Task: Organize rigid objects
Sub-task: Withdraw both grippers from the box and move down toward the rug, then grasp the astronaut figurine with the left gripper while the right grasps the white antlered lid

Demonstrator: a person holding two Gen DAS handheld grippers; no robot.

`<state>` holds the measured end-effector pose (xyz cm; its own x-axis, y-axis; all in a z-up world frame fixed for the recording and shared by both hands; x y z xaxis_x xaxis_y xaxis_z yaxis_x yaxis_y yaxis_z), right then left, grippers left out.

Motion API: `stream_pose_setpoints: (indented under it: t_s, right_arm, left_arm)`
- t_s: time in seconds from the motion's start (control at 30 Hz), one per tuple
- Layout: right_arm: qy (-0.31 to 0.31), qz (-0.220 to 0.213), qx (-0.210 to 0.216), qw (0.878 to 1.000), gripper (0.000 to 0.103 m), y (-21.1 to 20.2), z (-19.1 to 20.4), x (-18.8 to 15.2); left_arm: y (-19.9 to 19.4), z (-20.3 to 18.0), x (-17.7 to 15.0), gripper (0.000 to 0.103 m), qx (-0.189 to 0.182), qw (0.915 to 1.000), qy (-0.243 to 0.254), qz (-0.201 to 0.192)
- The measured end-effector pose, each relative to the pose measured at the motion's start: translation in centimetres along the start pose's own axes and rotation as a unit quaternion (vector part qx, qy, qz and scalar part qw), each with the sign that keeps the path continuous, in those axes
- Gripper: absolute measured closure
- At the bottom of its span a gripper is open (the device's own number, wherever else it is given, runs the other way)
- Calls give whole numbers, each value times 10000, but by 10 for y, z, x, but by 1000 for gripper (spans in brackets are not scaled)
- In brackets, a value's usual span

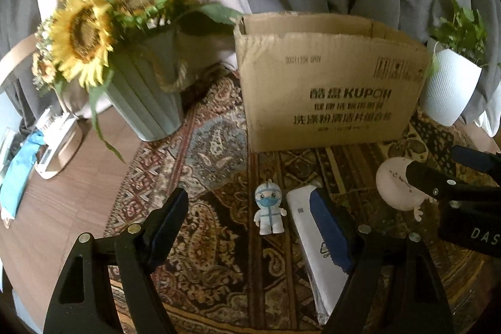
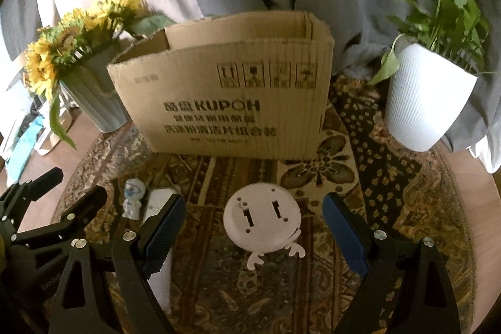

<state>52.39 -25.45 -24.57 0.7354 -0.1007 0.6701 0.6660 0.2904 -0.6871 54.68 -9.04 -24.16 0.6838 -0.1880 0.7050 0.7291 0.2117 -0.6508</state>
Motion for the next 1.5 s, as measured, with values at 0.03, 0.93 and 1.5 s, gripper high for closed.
stream_pose_setpoints:
  t_s: [0.03,0.93,1.5]
  right_arm:
    - [4,36,6,10000,13,4,-1,-2]
    - [147,536,47,9984,13,67,-21,-19]
    - [37,604,60,9982,28,82,-22,-24]
  left_arm:
    - [3,-1,-2,24,-4,10000,10,37]
    - [60,-24,-17,56,-317,9976,-76,608]
    - [67,-29,-18,72,-410,9972,44,623]
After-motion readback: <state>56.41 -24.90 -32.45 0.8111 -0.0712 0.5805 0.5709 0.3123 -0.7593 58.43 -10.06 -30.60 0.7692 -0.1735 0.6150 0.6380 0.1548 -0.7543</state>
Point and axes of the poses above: each gripper's, at about its wrist camera, not at the fingertips, and y roughly the way its jaws point, z to its left, x to its top, the point moved 10 cm from there along y, roughly the way its jaws point, and after that the axes turned 15 degrees about x, right-handed, at the moved point
